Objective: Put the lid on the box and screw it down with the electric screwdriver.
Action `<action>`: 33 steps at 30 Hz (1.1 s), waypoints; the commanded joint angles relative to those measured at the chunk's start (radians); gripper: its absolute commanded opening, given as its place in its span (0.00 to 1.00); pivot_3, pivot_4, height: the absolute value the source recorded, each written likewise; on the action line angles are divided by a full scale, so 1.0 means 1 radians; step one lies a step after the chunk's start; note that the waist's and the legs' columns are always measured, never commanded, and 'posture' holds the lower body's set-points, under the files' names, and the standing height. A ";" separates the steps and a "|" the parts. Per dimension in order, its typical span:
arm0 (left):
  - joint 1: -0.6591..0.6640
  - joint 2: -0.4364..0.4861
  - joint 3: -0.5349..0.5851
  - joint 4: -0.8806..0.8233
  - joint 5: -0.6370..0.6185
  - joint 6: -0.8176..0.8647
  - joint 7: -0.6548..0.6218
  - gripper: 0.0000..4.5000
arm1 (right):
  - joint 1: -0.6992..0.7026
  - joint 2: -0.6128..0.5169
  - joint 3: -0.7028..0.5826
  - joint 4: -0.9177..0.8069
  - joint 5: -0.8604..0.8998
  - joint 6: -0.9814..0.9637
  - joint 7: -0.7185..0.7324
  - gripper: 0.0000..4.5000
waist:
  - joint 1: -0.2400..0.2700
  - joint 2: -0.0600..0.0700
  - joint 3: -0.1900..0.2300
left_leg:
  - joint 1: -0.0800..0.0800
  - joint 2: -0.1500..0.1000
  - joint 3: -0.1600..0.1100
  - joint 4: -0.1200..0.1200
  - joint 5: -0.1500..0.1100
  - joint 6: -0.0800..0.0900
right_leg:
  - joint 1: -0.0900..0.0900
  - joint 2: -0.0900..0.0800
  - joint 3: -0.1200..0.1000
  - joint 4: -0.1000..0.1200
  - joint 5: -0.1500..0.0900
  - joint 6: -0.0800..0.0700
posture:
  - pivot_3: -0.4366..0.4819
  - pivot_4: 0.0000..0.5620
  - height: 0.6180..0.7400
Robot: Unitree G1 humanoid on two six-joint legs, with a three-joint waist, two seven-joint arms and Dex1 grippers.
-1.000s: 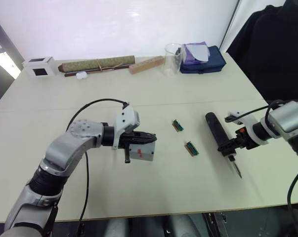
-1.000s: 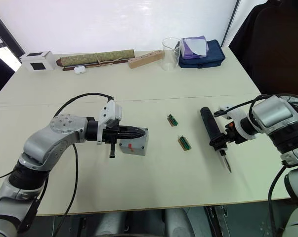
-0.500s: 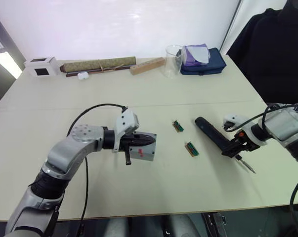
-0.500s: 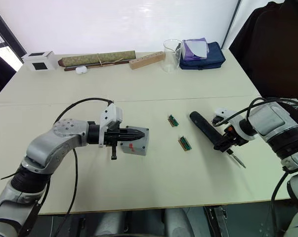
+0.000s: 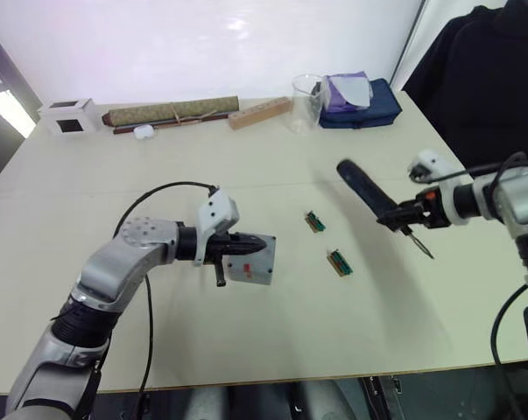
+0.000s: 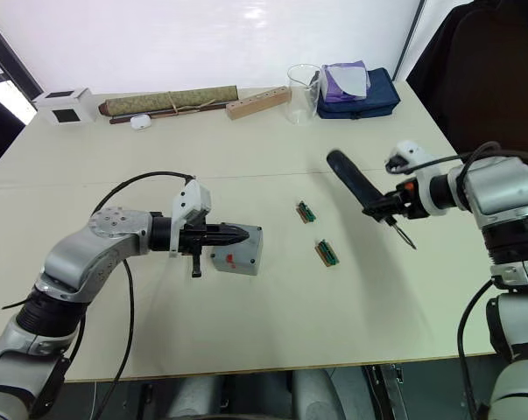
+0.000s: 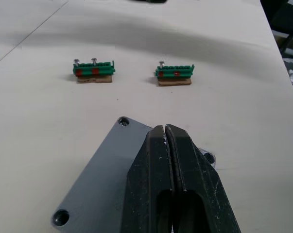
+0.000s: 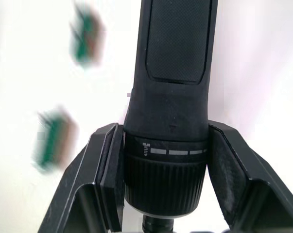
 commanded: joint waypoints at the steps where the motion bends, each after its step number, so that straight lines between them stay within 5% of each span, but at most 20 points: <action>1: -0.039 0.003 0.067 0.020 -0.036 0.011 -0.001 0.00 | -0.005 0.162 -0.381 -0.212 0.181 0.076 -0.156 0.47 | 0.001 0.000 0.000 | -0.001 0.000 0.000 0.001 0.000 0.000 | -0.001 0.000 0.000 0.001 0.000 0.000 | 0.48 0.27 1.00; 5: -0.074 0.019 0.096 0.080 -0.040 0.016 -0.015 0.00 | 0.052 0.570 -0.646 -0.561 0.363 0.031 -0.451 0.47 | 0.002 0.001 0.000 | -0.005 0.001 -0.003 0.002 0.000 0.000 | -0.006 0.001 -0.002 0.005 0.000 0.000 | 0.48 0.27 1.00; 10: -0.078 0.043 0.098 0.093 -0.032 0.021 -0.038 0.00 | 0.129 0.798 -0.594 -0.745 0.446 -0.088 -0.618 0.47 | 0.007 0.001 0.000 | -0.007 -0.001 -0.002 0.002 0.002 -0.003 | -0.007 -0.002 -0.002 0.006 0.000 0.000 | 0.48 0.27 1.00; 23: 0.017 0.070 -0.032 0.082 0.078 -0.036 -0.052 0.00 | 0.390 0.845 -0.103 -0.804 0.155 -0.591 -0.655 0.47 | -0.002 0.001 0.000 | -0.005 -0.001 -0.002 0.001 0.002 -0.003 | -0.007 -0.001 -0.001 0.008 0.000 0.000 | 0.48 0.27 1.00; 33: 0.022 0.026 -0.044 0.125 0.105 -0.070 -0.034 0.00 | 0.507 0.853 0.080 -0.692 -0.013 -0.856 -0.674 0.47 | 0.002 0.001 -0.001 | -0.003 -0.001 -0.002 0.002 0.002 -0.003 | -0.005 -0.001 -0.001 0.008 0.000 0.000 | 0.48 0.27 1.00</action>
